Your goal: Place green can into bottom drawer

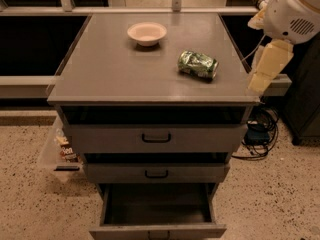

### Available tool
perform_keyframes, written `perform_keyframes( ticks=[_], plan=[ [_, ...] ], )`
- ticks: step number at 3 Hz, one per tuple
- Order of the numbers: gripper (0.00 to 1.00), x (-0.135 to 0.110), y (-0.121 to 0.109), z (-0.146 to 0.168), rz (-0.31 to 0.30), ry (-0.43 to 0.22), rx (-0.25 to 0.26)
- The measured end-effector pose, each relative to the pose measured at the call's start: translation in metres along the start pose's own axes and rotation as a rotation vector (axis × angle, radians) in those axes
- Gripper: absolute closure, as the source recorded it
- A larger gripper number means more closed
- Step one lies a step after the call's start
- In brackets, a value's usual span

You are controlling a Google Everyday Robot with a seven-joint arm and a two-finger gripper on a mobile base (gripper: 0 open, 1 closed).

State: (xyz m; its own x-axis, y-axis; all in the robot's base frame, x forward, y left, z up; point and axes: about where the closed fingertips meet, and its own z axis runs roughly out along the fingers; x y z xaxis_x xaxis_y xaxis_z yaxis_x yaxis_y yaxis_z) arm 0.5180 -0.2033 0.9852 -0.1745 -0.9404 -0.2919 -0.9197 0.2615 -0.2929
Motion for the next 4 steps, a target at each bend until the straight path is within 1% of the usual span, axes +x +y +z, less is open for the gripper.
perform_keyframes(
  ticks=[1,2,3,4],
  plan=[
    [0.0,-0.02,-0.039,0.025,-0.017,-0.091,-0.008],
    [0.0,-0.021,-0.044,0.025,-0.014,-0.098,-0.001],
    [0.0,-0.013,-0.046,0.031,0.026,-0.113,-0.011],
    [0.0,-0.016,-0.065,0.048,0.025,-0.186,-0.023]
  ],
)
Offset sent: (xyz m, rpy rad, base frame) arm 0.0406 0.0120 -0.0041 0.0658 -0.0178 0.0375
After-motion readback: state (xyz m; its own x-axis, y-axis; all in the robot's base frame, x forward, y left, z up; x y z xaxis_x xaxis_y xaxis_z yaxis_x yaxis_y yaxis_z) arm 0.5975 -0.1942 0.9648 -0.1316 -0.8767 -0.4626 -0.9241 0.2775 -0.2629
